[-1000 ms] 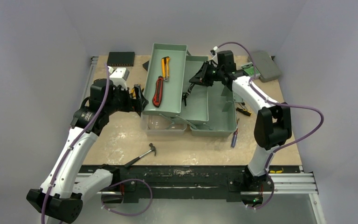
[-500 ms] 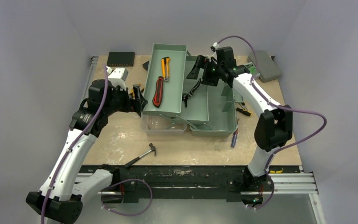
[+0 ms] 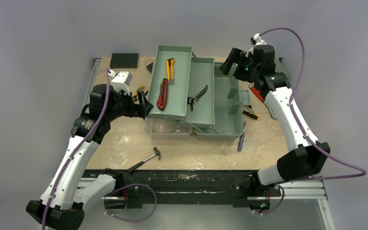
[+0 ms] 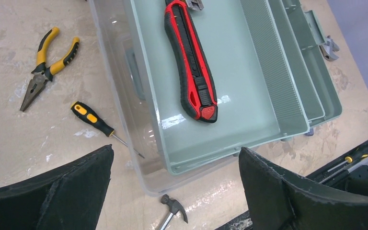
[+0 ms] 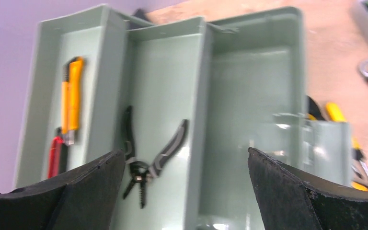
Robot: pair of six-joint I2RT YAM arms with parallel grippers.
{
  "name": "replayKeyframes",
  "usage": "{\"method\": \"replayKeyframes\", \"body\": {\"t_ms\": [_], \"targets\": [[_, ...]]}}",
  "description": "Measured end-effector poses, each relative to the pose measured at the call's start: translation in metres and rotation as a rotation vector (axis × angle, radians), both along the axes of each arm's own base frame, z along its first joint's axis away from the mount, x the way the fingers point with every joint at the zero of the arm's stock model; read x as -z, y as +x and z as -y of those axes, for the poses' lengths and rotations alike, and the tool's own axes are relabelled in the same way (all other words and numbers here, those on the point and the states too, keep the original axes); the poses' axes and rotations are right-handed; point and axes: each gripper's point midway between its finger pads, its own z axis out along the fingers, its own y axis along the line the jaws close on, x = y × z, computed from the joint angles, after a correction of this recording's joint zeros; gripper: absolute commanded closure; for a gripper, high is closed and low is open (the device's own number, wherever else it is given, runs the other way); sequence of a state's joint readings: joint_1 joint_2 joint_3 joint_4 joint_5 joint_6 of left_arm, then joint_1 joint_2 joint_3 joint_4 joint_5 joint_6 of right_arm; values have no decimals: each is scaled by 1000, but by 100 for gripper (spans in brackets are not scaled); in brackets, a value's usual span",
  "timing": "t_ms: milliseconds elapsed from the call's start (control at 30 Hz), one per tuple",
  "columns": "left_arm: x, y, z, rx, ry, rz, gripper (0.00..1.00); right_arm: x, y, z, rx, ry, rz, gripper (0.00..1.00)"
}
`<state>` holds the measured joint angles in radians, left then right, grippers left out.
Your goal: Pack the tool kit
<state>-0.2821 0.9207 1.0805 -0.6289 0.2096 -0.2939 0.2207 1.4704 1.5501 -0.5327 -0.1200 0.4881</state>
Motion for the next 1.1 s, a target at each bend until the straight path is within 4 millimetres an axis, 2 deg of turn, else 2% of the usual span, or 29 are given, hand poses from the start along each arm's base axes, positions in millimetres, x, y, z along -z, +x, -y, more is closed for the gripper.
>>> {"method": "replayKeyframes", "body": {"t_ms": [133,200,300,467,667,767,800,933,1100], "targets": [[-2,-1,4,24,-17,11,2,25,-7,38,117,-65,-45,1],[-2,-3,7,38,-26,14,3,49,-12,54,170,-110,-97,1],[-2,-5,9,50,-38,20,3,82,-22,71,224,-185,-176,1],[-4,-10,9,56,-49,35,3,114,-34,88,267,-268,-245,1],[-11,-11,9,57,-57,63,3,146,-39,93,266,-307,-320,1],[-12,-12,9,57,-58,68,3,172,-40,89,240,-305,-374,2],[-12,-12,9,57,-58,69,3,185,-43,85,221,-297,-405,2],[-14,-13,8,56,-59,76,3,220,-60,78,177,-283,-500,4],[-16,-14,7,53,-60,84,3,244,-76,70,144,-243,-552,6]]}}
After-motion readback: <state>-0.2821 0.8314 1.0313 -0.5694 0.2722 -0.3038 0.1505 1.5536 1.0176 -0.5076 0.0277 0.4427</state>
